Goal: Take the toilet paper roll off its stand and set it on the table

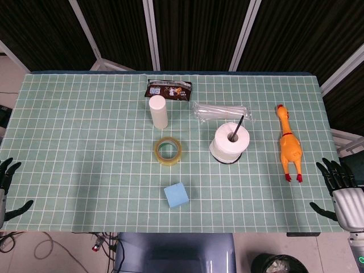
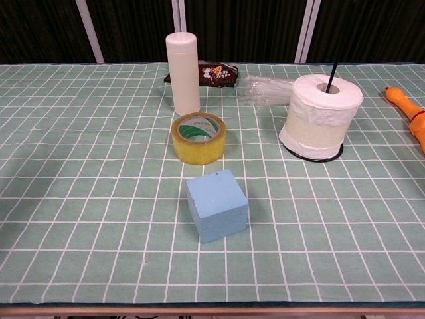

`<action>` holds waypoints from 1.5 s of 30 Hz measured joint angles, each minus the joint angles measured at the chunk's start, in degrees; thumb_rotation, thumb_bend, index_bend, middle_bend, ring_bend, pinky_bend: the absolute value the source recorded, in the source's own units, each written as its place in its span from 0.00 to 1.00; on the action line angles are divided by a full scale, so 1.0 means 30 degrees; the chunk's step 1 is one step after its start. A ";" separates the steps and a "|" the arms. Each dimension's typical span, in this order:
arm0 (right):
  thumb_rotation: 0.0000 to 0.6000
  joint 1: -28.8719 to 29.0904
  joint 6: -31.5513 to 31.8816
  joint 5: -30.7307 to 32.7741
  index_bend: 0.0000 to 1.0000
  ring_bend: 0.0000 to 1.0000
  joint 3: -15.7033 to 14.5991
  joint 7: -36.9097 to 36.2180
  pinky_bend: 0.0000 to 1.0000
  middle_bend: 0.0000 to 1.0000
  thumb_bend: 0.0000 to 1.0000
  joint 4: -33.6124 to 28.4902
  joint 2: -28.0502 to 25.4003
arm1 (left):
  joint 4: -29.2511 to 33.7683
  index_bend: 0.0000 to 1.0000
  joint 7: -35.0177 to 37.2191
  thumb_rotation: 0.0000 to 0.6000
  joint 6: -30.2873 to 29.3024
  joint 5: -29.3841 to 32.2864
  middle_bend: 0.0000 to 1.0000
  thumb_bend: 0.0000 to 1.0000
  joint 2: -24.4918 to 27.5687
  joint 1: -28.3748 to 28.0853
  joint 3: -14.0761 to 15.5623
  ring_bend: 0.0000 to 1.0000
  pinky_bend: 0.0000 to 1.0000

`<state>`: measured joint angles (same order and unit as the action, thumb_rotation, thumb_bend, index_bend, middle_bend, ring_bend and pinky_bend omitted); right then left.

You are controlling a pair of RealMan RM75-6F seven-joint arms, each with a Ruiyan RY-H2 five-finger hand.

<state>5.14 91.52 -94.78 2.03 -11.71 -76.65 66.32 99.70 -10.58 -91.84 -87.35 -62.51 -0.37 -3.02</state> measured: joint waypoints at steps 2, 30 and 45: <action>1.00 -0.0006 0.0004 0.0004 0.00 0.00 -0.0014 -0.0007 0.00 0.00 0.00 -0.0022 0.0002 | 0.0014 0.14 0.0002 1.00 0.0033 0.0034 0.04 0.05 0.0005 -0.0004 0.0002 0.00 0.00; 1.00 -0.0025 -0.1633 0.1641 0.00 0.00 -0.0052 -0.1639 0.00 0.00 0.00 -0.1687 -0.0510 | 0.0254 0.14 -0.0371 1.00 -0.0282 -0.0413 0.04 0.05 -0.0050 0.0167 0.0218 0.00 0.00; 1.00 0.2042 -0.6437 0.2951 0.00 0.00 -0.0029 -0.8366 0.00 0.00 0.00 -0.7189 -0.1714 | 0.0520 0.14 -0.0385 1.00 -0.0152 0.0042 0.04 0.05 0.0003 0.0217 0.0162 0.00 0.00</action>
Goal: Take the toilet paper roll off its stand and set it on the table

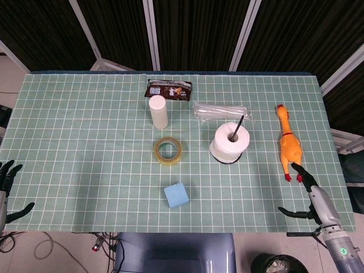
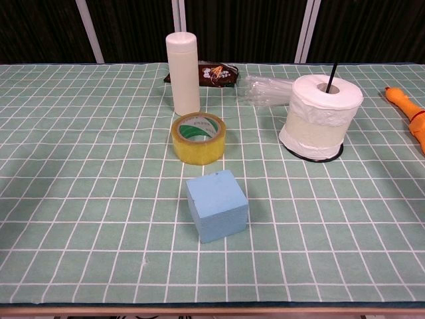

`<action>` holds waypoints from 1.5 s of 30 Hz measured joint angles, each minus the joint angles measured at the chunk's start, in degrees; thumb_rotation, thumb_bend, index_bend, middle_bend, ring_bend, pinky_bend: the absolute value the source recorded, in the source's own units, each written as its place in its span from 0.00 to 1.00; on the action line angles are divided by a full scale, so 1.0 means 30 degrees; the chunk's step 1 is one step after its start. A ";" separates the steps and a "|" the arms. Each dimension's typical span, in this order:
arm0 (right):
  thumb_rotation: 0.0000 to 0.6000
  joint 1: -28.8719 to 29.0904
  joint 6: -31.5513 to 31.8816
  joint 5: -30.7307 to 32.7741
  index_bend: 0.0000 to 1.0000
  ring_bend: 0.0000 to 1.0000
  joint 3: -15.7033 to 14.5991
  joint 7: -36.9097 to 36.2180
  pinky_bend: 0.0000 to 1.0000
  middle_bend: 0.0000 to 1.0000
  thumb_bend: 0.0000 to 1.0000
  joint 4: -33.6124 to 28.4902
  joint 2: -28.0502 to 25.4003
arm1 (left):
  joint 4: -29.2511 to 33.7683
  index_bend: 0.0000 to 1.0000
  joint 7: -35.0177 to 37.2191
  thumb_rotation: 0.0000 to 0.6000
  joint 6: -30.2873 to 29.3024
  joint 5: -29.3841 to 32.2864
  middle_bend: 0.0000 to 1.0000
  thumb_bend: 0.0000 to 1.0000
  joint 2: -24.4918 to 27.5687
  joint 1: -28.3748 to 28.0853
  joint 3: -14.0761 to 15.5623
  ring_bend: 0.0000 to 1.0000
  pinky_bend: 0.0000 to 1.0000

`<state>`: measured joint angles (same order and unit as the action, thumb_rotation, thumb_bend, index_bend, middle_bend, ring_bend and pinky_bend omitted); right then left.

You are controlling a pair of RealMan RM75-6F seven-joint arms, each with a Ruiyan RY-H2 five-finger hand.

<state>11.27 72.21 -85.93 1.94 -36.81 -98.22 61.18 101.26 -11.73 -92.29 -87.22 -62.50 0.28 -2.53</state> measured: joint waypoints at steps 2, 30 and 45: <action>1.00 0.0699 -0.1060 0.1248 0.00 0.00 0.0553 -0.0240 0.00 0.00 0.00 -0.0287 0.0239 | 0.0033 0.15 -0.0035 1.00 0.0040 0.0054 0.04 0.05 0.0003 0.0000 -0.0016 0.00 0.00; 1.00 0.5587 -0.3139 1.2592 0.00 0.00 0.5760 0.6371 0.00 0.00 0.00 0.3883 1.0384 | 0.0071 0.14 -0.0243 1.00 0.0361 0.0393 0.04 0.07 0.0049 -0.0105 -0.0084 0.00 0.00; 1.00 0.7296 -0.4077 1.4429 0.00 0.00 0.7331 0.7949 0.00 0.00 0.00 0.7416 1.2898 | 0.0022 0.15 -0.0554 1.00 0.0436 0.0721 0.04 0.07 -0.0035 -0.0143 -0.0197 0.00 0.00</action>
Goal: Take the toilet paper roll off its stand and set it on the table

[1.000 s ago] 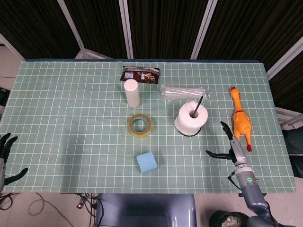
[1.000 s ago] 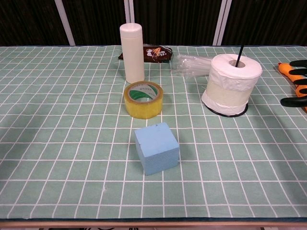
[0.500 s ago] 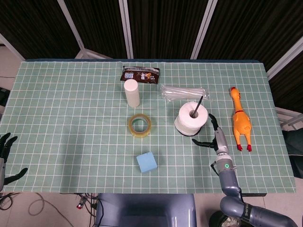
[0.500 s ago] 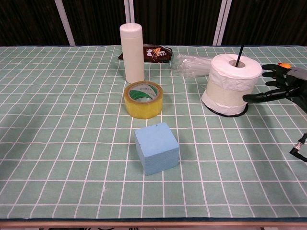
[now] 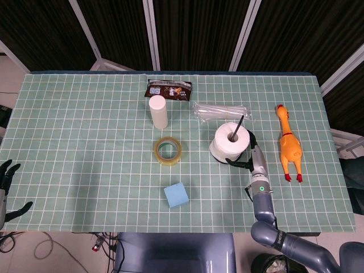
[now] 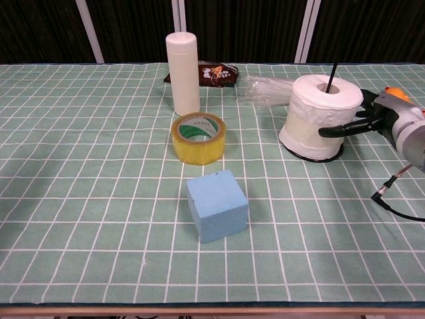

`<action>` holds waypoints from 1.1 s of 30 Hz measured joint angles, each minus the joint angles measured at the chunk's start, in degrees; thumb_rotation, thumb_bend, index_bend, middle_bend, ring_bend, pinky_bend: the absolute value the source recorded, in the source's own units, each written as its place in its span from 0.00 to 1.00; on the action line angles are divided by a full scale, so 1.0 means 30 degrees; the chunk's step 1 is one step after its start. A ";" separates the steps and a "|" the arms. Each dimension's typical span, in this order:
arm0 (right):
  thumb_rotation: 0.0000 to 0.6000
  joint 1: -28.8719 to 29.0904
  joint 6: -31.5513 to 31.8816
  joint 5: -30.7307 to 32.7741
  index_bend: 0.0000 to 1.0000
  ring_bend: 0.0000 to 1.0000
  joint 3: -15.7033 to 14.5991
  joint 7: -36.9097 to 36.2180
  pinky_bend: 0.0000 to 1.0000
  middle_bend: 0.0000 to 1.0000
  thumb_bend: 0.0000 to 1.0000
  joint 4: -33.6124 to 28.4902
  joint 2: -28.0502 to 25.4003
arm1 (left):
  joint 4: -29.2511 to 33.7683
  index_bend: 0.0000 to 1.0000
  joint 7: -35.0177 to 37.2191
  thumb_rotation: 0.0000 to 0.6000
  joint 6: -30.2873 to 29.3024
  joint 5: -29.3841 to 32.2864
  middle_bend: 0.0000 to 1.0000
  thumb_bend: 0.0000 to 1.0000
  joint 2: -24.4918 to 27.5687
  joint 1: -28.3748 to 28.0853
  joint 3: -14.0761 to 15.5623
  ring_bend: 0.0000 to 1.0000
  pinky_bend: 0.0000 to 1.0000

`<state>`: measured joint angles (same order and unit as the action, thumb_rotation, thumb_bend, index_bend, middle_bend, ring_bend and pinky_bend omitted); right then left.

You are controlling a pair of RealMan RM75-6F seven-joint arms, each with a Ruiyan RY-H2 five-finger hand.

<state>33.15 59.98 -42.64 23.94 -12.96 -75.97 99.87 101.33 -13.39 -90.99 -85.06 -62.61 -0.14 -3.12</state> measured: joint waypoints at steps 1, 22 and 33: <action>1.00 0.0102 -0.0090 0.0141 0.00 0.00 0.0094 0.0103 0.00 0.00 0.00 0.0176 0.0128 | -0.0002 0.15 -0.0001 1.00 -0.0004 0.0028 0.04 0.07 0.0004 0.0001 -0.0015 0.00 0.00; 1.00 0.0906 -0.0879 0.1619 0.32 0.04 0.2063 0.0247 0.00 0.30 0.00 0.1388 0.1240 | 0.0122 0.15 -0.0058 1.00 -0.0107 0.0195 0.04 0.07 0.0072 0.0089 -0.0038 0.00 0.00; 1.00 0.0599 -0.0144 0.0360 0.46 0.12 0.2122 -0.0567 0.00 0.38 0.00 0.1543 0.1658 | 0.0142 0.15 -0.0073 1.00 -0.0114 0.0261 0.04 0.07 0.0070 0.0106 -0.0050 0.00 0.00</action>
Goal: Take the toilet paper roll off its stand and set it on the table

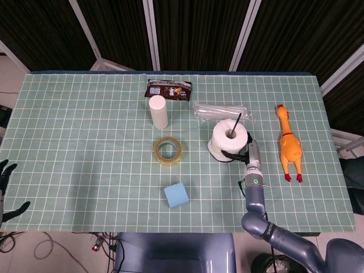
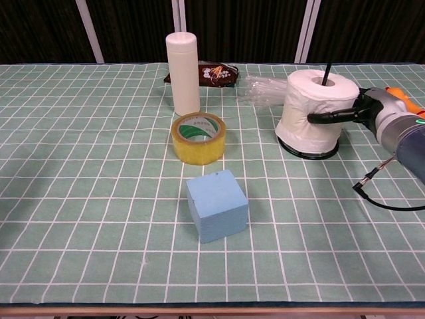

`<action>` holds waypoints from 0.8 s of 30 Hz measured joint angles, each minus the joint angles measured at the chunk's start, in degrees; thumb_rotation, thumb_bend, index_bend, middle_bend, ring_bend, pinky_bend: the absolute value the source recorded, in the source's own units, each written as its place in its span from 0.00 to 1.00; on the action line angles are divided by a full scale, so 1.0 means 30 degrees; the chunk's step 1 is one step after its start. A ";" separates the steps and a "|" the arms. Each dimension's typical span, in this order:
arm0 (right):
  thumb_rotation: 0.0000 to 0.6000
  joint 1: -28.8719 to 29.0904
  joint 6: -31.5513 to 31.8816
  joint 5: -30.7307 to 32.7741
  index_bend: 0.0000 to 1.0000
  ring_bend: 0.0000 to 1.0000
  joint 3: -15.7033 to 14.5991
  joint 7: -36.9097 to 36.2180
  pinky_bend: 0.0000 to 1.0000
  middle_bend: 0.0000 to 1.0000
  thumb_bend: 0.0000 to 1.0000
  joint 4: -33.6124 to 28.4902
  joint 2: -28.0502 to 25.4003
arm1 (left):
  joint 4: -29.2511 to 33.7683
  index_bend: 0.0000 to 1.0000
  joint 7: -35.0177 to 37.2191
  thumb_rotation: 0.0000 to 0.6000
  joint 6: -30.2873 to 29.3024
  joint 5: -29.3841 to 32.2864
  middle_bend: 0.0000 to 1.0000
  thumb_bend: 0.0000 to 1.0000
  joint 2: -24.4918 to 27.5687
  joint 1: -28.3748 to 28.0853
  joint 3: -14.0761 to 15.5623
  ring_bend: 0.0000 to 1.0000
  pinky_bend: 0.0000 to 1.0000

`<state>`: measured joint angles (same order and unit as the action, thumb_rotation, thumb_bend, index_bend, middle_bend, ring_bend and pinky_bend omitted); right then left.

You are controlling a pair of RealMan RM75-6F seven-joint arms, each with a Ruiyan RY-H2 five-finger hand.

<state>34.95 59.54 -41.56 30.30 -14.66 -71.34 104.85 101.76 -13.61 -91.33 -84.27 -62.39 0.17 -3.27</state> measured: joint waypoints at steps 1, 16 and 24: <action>1.00 -0.0035 0.0076 -0.0162 0.46 0.12 0.0015 -0.0101 0.00 0.38 0.00 -0.0056 -0.0004 | 0.0005 0.15 0.0013 1.00 -0.0002 -0.0001 0.04 0.07 0.0006 -0.0001 -0.0003 0.00 0.00; 1.00 -0.0755 0.0016 -0.1099 0.46 0.12 0.0887 0.0271 0.00 0.38 0.00 -0.4380 -0.3481 | 0.0064 0.15 0.0006 1.00 -0.0089 -0.0002 0.04 0.07 0.0014 0.0051 0.0003 0.00 0.00; 1.00 -0.1257 -0.0806 0.0323 0.46 0.12 0.2688 0.1669 0.00 0.38 0.00 -0.8443 -0.8207 | 0.0118 0.14 -0.0147 1.00 -0.0048 -0.0075 0.04 0.07 -0.0029 0.0044 0.0068 0.00 0.00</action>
<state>31.18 57.13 -40.59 38.37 -9.65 -96.67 80.23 102.11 -14.05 -91.47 -84.50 -62.48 0.31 -3.07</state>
